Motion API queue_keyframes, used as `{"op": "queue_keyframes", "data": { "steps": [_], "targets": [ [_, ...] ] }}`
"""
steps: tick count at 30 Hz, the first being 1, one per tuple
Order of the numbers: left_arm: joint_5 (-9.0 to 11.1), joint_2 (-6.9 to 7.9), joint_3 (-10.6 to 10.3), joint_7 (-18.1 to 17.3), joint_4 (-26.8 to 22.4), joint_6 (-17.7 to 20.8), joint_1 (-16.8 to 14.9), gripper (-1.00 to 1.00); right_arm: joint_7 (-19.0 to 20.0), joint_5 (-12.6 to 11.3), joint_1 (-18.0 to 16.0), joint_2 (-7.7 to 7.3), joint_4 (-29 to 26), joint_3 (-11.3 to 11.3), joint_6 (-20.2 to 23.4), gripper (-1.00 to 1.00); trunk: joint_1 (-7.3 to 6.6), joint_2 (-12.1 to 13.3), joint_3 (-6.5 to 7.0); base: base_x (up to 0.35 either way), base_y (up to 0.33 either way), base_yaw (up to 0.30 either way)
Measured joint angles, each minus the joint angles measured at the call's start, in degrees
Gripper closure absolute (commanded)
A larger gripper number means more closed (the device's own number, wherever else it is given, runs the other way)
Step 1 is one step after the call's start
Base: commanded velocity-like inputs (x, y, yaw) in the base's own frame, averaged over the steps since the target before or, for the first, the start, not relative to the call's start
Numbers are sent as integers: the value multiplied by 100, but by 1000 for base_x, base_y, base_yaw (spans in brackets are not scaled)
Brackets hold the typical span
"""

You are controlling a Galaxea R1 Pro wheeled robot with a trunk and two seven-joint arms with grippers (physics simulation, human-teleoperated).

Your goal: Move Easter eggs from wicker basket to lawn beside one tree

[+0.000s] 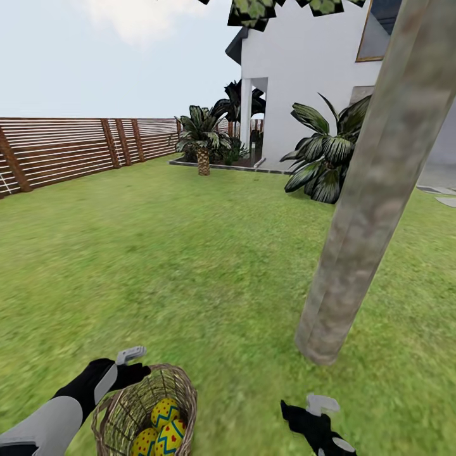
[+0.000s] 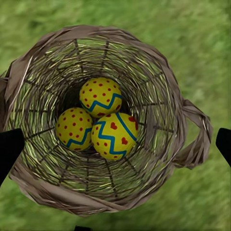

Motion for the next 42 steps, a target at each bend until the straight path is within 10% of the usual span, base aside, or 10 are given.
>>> {"op": "queue_keyframes", "data": {
  "steps": [7, 17, 42],
  "targets": [
    [-9, -10, 1, 0, 0, -21, 0, -100, 11, -25, 253, 60, -2128, 599, 1511, -100, 154, -281, -126, 0, 0, 0],
    [-14, -10, 5, -8, 0, -7, 0, -100, 18, -29, 287, 74, -3395, 1164, 2740, -100, 374, -682, -306, 0, 0, 0],
    [-18, -34, 5, -9, 11, -18, 0, -100, 31, -20, 287, 5, -3591, 1247, 3281, -100, 923, -1685, -755, 0, 0, 0]
  ]
}}
